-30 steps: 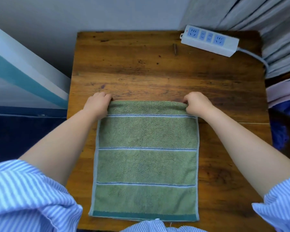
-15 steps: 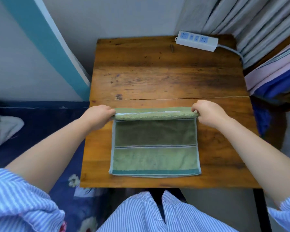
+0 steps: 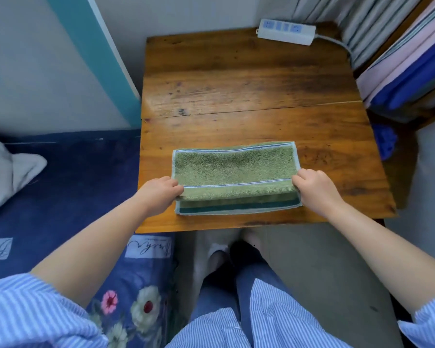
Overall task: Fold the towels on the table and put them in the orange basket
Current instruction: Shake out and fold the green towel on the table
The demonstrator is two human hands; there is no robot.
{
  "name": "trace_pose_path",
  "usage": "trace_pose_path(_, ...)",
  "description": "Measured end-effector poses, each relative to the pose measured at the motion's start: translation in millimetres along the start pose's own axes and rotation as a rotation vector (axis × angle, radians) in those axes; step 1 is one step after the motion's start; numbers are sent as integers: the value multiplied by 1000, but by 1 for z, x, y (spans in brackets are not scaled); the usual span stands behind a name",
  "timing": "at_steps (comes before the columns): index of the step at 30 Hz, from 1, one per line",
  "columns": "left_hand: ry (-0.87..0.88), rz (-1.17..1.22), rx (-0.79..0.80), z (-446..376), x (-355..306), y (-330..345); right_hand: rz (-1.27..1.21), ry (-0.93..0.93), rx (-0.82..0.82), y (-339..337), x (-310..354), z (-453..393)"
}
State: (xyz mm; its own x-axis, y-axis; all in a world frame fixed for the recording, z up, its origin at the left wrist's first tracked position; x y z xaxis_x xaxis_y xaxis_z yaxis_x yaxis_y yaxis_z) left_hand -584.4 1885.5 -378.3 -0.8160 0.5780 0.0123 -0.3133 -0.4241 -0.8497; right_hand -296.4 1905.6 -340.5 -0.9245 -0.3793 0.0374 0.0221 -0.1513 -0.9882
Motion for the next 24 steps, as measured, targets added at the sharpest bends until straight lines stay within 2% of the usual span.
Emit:
trace_pose_path(6,-28,-23,10,-2,-11,26,9,-13,-65,17,3,13)
trace_pose_path(19,-129,7,96,-8,-27,69,15,7,-84,68,-2,28)
trace_pose_path(21,-161,41,30,-8,-28,58,-33,-3,-120,62,-3,27)
trace_pose_path(24,-120,156,-270,-18,-34,20,-118,36,-181,49,2,8)
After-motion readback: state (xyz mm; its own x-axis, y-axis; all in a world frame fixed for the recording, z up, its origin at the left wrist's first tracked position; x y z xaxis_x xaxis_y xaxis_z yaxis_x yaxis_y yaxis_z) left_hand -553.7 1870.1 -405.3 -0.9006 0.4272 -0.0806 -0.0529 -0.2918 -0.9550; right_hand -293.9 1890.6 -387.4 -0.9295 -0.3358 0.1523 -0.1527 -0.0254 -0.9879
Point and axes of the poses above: each hand's wrist, its own z-axis away from the middle knuckle, its own y-axis out of the palm, x = y × z, the point moved 7 cm from there along -z, towards the middle knuckle, and after that the axes turned 5 degrees about y, right-handed, at the moved point
